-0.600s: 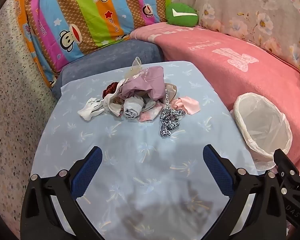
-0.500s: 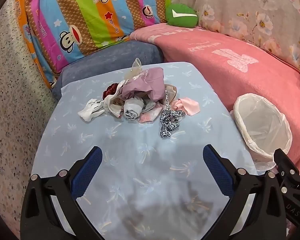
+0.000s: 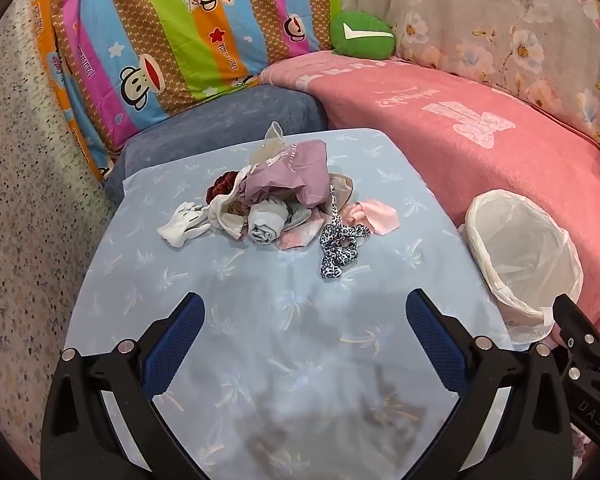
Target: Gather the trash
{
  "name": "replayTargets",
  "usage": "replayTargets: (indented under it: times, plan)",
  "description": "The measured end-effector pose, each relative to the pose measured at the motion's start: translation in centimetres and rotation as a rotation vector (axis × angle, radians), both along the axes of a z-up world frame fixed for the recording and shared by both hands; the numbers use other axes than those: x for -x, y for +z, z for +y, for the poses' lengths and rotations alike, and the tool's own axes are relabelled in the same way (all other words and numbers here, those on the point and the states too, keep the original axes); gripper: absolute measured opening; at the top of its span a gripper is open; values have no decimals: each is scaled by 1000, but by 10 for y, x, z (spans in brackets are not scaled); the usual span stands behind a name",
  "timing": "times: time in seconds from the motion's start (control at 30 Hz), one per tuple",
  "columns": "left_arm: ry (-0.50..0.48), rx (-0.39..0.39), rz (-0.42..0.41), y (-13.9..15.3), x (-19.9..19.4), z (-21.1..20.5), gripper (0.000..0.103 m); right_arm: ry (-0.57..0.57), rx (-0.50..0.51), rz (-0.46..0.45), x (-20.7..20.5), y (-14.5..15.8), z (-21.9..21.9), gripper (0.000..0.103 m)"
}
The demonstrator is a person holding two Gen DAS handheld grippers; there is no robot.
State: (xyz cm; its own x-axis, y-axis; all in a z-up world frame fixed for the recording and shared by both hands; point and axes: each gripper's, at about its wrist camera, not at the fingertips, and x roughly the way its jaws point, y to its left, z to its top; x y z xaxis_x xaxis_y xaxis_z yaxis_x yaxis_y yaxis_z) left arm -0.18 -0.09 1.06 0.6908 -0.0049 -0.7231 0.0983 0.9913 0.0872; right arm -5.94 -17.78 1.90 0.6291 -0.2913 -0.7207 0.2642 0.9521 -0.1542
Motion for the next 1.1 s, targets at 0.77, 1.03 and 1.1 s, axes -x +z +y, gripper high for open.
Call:
replayTargets:
  times: [0.77,1.03,1.1]
  plan:
    - [-1,2,-3,-2,1,-1,96,-4,-2,1,0,2,-5,97]
    - [-2,4,-2,-2,1,-1,96,-5,-1,0,0,1,-5,97]
    - [-3,3,-2,-2,1,-2,96,-7,-2,-1,0,2,-7,97]
